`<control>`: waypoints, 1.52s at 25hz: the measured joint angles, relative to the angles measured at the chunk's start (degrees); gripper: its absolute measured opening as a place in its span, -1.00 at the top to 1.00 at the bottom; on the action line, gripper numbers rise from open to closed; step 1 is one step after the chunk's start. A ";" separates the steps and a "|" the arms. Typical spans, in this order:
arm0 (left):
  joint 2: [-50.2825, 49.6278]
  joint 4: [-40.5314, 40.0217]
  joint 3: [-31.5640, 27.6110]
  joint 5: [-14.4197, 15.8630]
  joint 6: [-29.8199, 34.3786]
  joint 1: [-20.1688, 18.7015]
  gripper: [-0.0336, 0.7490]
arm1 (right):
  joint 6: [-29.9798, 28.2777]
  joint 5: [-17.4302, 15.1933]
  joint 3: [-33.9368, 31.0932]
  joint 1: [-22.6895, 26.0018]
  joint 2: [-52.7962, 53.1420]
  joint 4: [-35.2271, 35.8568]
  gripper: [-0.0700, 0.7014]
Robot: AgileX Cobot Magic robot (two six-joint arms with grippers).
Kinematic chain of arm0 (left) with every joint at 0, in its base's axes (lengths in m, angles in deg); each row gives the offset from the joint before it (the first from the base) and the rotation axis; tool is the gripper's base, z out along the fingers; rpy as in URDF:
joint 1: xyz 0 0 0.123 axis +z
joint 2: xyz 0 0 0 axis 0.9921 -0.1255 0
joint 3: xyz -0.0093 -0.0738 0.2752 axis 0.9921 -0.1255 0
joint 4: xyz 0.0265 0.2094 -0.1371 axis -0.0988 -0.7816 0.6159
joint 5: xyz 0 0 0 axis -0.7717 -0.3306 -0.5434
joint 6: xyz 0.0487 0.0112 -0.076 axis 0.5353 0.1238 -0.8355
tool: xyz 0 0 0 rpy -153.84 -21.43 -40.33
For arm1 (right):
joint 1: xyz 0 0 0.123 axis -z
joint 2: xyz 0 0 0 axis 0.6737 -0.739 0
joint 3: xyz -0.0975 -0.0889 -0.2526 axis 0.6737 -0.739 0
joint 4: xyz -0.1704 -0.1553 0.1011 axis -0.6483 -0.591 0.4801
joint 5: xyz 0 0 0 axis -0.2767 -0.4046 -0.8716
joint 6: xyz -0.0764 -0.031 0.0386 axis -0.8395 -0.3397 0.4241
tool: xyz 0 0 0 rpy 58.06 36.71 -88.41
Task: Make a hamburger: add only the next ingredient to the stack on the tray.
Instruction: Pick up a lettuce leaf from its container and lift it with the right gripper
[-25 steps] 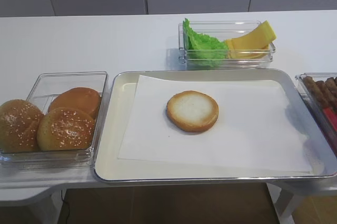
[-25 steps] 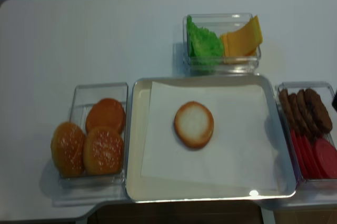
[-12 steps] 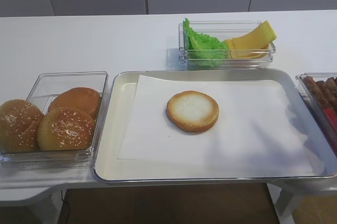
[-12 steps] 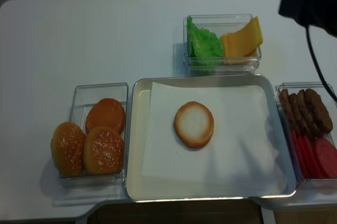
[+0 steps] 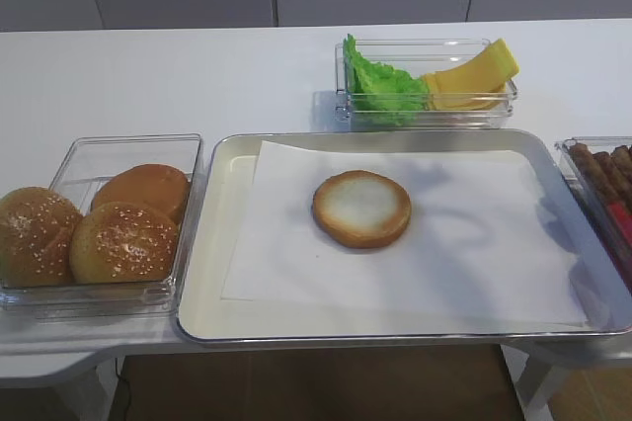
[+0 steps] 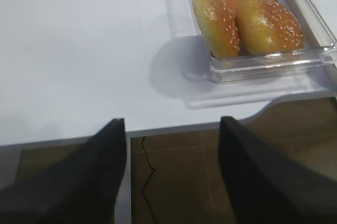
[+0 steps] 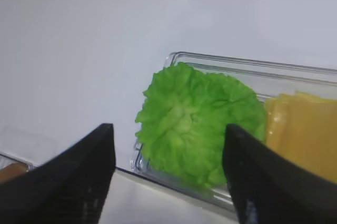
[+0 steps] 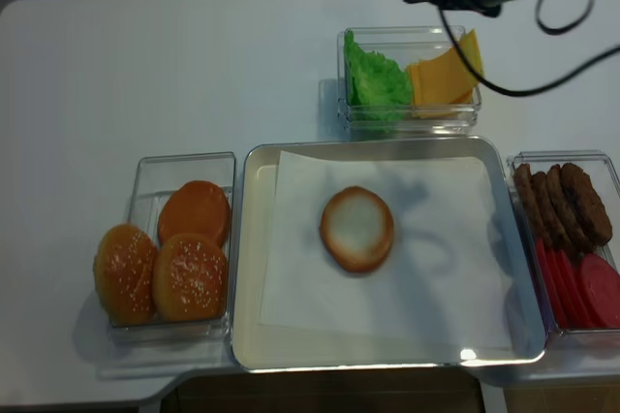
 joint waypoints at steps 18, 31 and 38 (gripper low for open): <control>0.00 0.06 0.00 0.00 0.00 0.00 -0.15 | -5.80 -5.24 15.58 -4.08 -20.43 7.15 -0.38; 0.00 0.06 0.00 0.00 0.00 0.00 -0.15 | -5.84 -6.60 15.79 -4.08 -21.04 7.18 0.41; 0.00 0.06 0.00 0.00 0.00 0.00 -0.15 | -5.84 -6.72 15.79 -4.08 -21.04 7.18 0.69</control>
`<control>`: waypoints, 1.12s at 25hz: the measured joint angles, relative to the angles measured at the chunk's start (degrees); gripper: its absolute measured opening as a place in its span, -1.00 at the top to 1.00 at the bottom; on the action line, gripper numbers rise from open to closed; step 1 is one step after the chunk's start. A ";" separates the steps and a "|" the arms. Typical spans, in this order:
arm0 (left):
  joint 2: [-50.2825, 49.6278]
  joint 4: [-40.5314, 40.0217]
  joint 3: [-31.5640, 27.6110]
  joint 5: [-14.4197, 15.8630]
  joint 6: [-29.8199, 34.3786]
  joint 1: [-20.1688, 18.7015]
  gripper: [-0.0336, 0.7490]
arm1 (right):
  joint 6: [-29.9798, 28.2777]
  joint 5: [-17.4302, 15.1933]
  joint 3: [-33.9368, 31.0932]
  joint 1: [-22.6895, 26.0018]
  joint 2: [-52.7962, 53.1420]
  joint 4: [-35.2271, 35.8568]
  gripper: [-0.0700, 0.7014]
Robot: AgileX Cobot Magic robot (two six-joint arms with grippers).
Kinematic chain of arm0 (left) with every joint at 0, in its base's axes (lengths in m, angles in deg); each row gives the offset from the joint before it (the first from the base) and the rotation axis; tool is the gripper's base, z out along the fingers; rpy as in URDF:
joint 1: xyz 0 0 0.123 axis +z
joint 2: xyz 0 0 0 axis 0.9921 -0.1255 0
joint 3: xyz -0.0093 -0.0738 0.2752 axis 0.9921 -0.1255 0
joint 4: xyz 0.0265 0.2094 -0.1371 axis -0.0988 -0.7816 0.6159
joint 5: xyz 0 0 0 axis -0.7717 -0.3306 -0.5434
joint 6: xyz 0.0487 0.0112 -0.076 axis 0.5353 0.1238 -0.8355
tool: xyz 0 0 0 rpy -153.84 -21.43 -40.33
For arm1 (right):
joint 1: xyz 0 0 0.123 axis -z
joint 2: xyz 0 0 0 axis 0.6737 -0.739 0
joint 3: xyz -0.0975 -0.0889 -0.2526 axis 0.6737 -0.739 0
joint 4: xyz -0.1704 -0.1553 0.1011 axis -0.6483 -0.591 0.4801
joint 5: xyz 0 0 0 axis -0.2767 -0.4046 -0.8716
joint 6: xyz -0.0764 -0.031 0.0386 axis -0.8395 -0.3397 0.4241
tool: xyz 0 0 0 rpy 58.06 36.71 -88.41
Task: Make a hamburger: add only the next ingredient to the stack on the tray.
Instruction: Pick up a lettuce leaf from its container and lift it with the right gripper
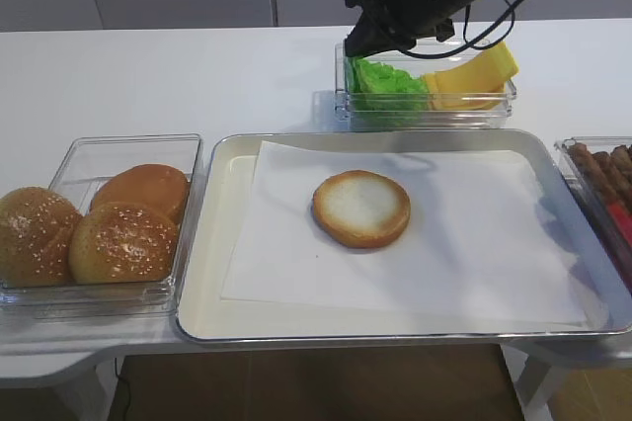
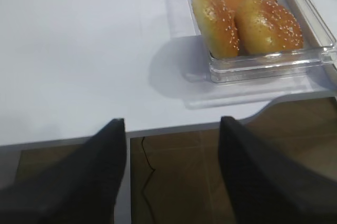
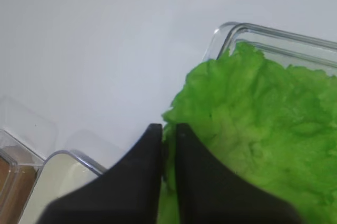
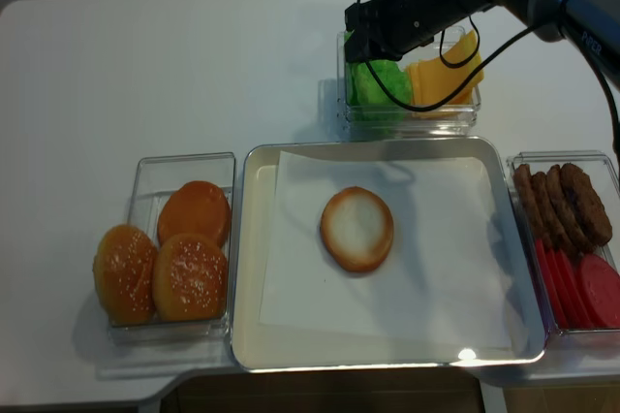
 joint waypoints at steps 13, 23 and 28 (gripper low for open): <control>0.00 0.00 0.00 0.00 0.00 0.00 -0.15 | -0.27 -0.83 0.50 0.00 1.83 -1.89 0.79; 0.00 0.00 0.00 0.00 0.00 0.00 -0.15 | 0.06 -2.41 0.62 0.00 8.36 -5.90 0.79; 0.00 0.00 0.00 0.00 0.00 0.00 -0.15 | 2.24 -5.44 0.88 0.00 13.56 -7.97 0.80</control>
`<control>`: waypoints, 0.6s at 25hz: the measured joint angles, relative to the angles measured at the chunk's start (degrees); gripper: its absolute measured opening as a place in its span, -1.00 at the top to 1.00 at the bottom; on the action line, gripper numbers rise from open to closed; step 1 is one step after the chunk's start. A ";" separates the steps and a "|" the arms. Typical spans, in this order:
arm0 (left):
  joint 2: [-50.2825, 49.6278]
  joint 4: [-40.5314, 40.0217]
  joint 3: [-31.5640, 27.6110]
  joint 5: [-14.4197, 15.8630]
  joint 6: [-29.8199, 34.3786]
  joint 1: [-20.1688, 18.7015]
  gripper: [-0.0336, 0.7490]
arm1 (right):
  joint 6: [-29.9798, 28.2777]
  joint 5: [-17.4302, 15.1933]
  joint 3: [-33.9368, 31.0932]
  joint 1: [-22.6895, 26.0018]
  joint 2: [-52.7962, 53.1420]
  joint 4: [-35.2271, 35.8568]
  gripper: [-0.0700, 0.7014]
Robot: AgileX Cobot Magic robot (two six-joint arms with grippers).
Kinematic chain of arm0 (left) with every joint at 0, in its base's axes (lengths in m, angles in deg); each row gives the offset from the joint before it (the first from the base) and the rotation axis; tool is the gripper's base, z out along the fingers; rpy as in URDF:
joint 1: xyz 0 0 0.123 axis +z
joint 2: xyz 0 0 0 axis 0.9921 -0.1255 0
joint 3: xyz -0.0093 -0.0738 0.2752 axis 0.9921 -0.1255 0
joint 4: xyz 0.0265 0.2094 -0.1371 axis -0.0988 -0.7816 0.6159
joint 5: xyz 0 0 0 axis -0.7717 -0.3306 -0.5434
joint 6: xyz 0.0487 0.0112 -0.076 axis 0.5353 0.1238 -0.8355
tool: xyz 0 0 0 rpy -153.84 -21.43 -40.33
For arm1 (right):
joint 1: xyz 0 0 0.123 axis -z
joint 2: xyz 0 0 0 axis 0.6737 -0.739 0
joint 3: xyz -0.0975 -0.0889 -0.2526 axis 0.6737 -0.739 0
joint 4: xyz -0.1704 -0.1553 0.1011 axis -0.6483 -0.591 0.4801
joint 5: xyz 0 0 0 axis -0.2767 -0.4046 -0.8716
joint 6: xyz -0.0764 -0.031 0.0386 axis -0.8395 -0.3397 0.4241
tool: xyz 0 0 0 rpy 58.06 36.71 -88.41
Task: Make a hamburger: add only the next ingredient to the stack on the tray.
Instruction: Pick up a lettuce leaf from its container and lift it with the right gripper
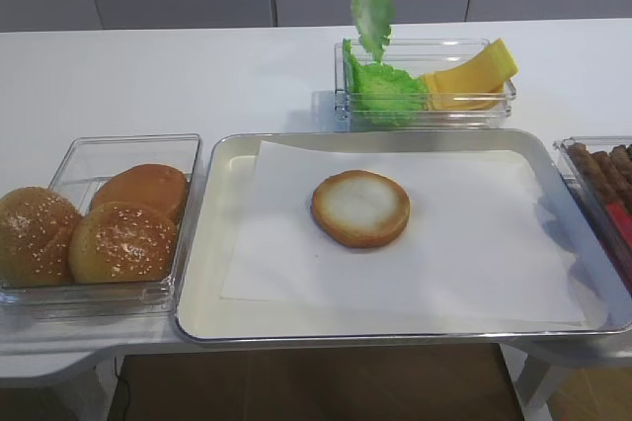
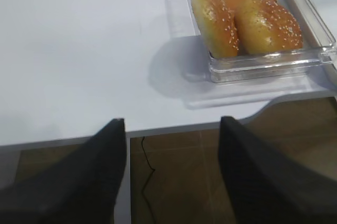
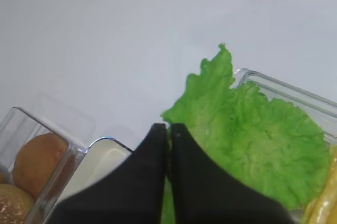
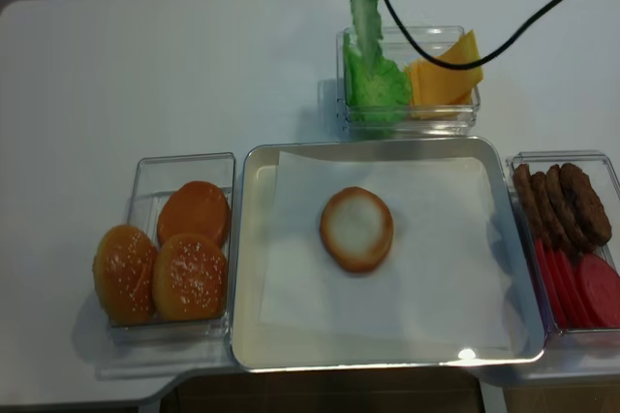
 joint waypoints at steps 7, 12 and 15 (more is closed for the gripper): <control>0.00 0.00 0.00 0.00 0.00 0.00 -0.15 | 4.27 -5.90 -0.84 0.00 6.38 -1.49 0.80; 0.00 0.00 0.00 0.00 0.00 0.00 -0.15 | 5.82 -5.50 -11.00 0.00 12.44 -1.66 0.80; 0.00 0.00 0.00 0.00 0.00 0.00 -0.15 | 6.18 -3.14 -18.96 -0.69 15.83 -2.39 0.80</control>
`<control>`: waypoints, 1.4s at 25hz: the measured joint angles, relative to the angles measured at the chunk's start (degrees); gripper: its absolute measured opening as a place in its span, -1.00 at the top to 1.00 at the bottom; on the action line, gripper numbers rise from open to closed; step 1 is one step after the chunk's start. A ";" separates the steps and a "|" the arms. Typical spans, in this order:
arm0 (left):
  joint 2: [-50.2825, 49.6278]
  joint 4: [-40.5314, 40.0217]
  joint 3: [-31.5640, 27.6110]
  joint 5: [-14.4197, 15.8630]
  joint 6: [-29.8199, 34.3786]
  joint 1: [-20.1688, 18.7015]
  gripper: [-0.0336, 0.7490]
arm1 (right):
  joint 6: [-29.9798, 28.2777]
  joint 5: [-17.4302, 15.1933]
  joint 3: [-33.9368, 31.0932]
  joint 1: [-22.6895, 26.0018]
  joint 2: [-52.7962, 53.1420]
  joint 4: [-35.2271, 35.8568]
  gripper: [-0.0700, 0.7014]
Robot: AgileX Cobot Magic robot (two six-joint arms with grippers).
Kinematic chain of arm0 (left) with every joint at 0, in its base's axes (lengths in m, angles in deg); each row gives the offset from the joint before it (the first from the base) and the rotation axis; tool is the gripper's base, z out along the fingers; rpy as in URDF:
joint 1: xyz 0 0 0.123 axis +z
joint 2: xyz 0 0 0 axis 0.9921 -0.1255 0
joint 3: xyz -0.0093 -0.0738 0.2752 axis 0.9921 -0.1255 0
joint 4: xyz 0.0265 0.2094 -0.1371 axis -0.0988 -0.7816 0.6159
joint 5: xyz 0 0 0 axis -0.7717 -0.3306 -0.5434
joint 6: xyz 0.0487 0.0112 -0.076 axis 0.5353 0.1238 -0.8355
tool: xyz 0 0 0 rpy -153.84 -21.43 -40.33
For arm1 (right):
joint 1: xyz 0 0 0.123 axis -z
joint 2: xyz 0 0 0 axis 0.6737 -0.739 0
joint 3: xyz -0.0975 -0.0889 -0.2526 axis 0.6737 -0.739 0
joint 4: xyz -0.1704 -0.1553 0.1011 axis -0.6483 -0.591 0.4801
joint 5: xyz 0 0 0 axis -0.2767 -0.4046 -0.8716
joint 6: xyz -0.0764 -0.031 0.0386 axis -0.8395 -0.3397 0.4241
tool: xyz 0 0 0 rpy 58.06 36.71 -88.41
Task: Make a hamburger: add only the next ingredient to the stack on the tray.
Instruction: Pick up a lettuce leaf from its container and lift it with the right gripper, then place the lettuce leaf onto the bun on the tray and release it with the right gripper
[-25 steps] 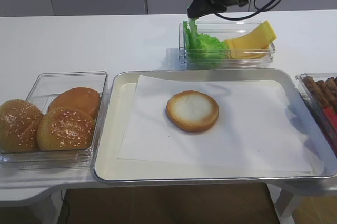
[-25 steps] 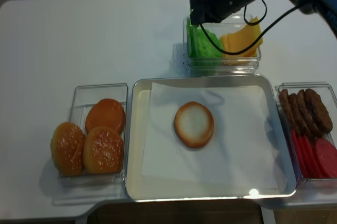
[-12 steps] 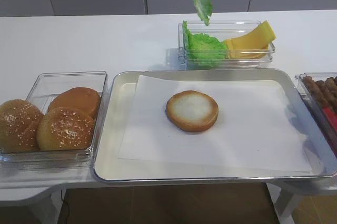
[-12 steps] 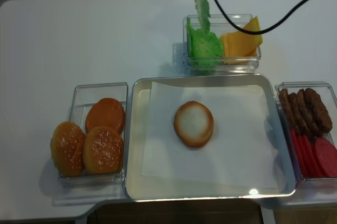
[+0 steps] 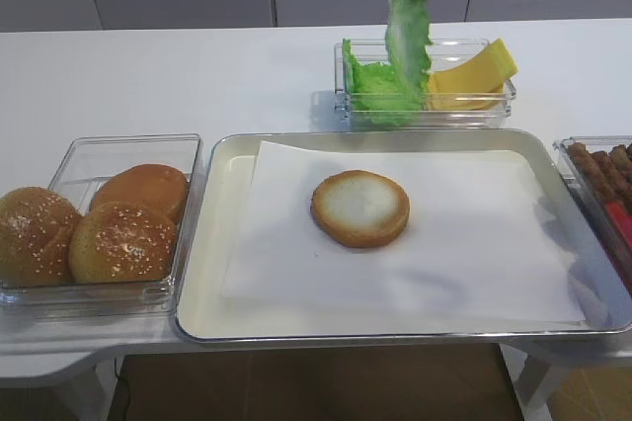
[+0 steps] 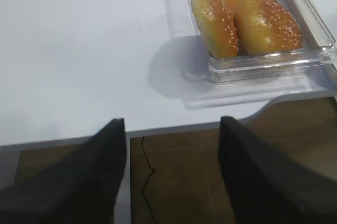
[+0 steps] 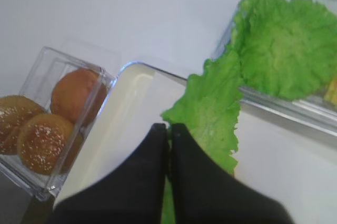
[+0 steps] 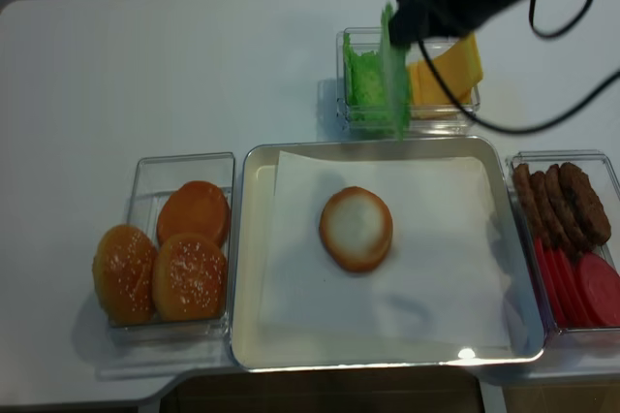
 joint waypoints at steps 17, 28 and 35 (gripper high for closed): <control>0.00 0.00 0.00 0.00 0.00 0.00 -0.15 | 11.22 13.86 -17.01 -11.53 3.11 -17.16 0.80; 0.00 0.00 0.00 0.00 0.00 0.00 -0.15 | 16.01 13.91 -17.11 -11.53 5.23 -23.33 0.80; 0.00 0.00 0.00 0.00 0.00 0.00 -0.15 | 16.61 12.61 -17.11 -11.53 6.47 -25.43 0.80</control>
